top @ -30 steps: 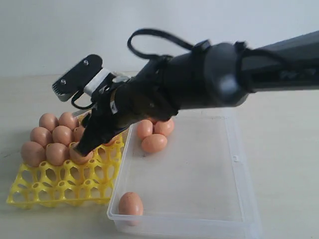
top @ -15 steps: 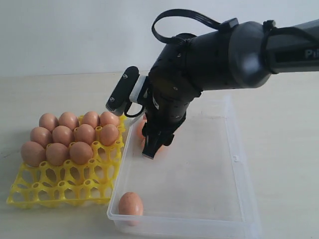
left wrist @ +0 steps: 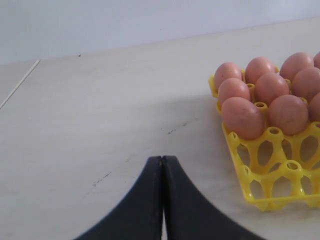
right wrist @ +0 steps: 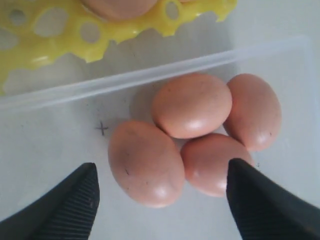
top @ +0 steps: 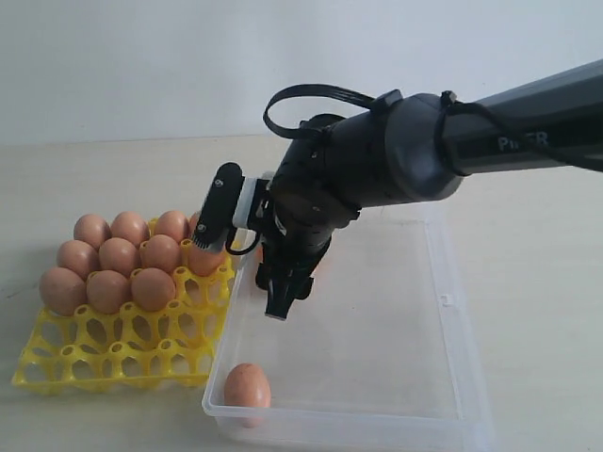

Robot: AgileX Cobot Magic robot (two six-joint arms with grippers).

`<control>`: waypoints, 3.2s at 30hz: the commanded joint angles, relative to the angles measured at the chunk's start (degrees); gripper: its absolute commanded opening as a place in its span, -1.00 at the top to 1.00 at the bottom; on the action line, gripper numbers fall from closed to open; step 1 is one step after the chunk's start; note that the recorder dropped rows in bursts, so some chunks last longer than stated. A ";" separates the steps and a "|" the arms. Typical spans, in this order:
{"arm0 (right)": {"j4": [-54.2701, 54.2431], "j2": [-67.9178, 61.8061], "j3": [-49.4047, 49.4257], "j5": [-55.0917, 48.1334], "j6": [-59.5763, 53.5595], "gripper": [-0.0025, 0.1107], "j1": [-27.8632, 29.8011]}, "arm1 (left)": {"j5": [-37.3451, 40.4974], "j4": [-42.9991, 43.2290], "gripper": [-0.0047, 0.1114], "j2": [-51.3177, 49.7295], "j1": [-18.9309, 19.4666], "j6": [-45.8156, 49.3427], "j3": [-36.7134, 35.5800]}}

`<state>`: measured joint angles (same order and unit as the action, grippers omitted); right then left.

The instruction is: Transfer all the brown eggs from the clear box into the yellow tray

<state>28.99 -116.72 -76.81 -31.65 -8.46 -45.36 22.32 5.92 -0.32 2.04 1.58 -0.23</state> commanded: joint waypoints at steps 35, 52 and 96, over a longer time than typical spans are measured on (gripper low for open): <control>-28.99 9.27 12.45 39.61 3.62 0.96 2.83 | -0.52 -0.14 0.92 0.32 -0.33 -0.29 0.23; -2.32 6.85 16.56 59.33 42.89 0.96 1.00 | -0.52 -0.14 0.92 0.32 -0.33 -0.29 0.23; -35.92 21.33 16.43 3.47 21.52 -0.09 1.03 | -0.52 -0.14 0.92 0.32 -0.33 -0.29 0.23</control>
<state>6.04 -95.40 -60.46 -23.59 22.09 -44.19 22.32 5.92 -0.32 2.04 1.58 -0.23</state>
